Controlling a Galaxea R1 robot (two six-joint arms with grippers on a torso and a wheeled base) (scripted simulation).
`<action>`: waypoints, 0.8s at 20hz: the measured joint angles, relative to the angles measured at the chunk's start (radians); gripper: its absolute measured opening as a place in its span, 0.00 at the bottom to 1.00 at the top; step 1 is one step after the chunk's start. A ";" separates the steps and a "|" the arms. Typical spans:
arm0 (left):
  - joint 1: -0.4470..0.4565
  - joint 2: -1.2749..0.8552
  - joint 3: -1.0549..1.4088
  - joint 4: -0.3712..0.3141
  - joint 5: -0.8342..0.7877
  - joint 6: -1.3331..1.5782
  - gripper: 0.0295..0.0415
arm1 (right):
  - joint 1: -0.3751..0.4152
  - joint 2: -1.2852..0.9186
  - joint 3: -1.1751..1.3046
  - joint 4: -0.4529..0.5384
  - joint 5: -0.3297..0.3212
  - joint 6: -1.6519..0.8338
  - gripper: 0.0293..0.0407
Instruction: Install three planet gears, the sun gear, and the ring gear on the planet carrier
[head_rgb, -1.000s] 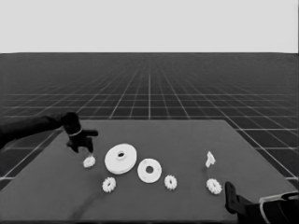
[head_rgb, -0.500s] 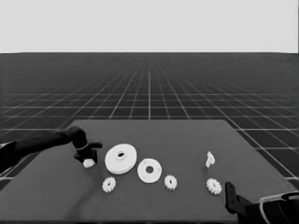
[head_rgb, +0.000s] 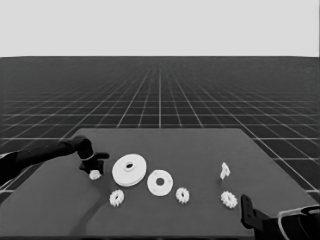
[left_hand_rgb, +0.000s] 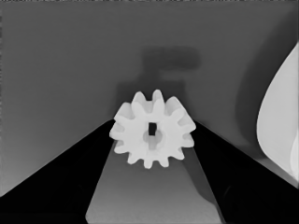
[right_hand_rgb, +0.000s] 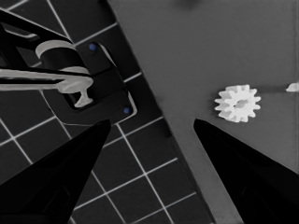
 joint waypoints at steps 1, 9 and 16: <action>-0.061 -0.043 0.089 -0.031 0.066 -0.034 0.14 | 0.000 0.000 0.000 0.000 0.000 0.000 0.81; -0.184 -0.076 0.150 -0.101 0.157 -0.052 0.14 | 0.000 0.000 0.000 0.000 0.000 0.000 0.81; -0.186 0.612 0.003 -0.053 0.229 -0.590 0.14 | 0.000 0.000 0.000 0.000 0.000 0.000 0.81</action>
